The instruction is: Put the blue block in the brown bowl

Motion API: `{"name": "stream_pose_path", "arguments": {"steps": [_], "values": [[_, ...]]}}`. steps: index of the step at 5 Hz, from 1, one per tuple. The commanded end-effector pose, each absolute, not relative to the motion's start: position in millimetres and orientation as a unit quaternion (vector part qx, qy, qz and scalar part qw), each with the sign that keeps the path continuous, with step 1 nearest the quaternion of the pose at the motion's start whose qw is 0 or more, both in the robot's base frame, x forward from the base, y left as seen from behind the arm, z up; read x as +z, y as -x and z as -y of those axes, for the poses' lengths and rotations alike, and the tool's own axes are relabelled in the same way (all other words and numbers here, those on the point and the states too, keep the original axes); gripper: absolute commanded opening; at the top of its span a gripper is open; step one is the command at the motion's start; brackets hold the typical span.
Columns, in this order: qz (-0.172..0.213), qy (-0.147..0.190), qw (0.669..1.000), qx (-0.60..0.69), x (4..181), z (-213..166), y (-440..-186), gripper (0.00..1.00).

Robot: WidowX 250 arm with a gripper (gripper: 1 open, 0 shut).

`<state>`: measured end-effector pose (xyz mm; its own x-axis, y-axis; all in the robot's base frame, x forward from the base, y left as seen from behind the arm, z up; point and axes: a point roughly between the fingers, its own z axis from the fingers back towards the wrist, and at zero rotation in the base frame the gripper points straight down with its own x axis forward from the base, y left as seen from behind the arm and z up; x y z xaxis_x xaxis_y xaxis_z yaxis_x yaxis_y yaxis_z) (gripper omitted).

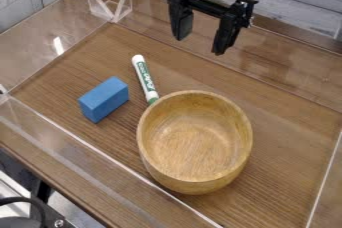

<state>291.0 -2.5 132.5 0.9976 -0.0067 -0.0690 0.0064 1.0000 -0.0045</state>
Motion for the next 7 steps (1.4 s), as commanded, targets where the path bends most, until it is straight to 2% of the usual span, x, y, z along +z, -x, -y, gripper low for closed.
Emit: {"name": "stream_pose_path", "arguments": {"steps": [1,5,7], "values": [[-0.042,0.001,0.999,-0.008,126.9,-0.6,-287.7,1.00],[-0.013,-0.019,0.996,-0.091,129.7,-82.4,-241.9,1.00],[-0.008,-0.019,0.997,-0.076,112.5,-99.4,-233.9,1.00]]}}
